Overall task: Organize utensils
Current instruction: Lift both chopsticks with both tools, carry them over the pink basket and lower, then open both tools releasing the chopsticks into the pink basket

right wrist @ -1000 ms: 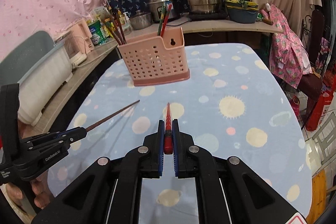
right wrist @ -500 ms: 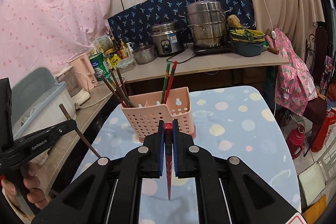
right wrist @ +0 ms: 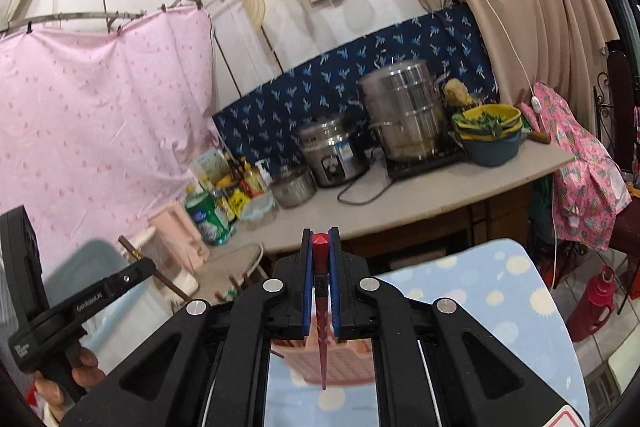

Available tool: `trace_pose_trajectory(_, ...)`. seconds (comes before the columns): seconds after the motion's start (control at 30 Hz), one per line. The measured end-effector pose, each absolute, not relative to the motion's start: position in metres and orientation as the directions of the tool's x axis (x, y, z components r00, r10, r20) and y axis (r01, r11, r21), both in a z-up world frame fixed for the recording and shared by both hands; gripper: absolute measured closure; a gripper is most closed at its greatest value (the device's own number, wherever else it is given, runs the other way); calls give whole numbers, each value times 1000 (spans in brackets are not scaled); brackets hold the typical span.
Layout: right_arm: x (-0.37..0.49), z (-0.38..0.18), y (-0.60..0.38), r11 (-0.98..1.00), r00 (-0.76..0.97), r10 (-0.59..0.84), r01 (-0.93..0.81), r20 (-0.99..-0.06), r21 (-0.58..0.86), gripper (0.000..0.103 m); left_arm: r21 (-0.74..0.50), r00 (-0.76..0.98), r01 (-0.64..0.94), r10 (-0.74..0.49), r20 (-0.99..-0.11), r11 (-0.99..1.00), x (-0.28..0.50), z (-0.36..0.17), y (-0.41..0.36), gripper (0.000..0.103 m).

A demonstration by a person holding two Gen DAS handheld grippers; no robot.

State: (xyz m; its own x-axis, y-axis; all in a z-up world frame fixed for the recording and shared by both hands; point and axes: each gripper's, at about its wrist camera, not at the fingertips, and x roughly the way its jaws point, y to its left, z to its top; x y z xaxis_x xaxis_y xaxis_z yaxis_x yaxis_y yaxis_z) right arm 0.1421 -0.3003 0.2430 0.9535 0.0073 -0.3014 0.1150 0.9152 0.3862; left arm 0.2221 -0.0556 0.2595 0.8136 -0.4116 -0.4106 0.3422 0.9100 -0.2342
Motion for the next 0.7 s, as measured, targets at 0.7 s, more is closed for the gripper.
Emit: trace_pose_trajectory(0.7, 226, 187, -319, 882, 915, 11, 182, -404, 435, 96, -250, 774, 295, -384, -504, 922, 280, 212, -59, 96)
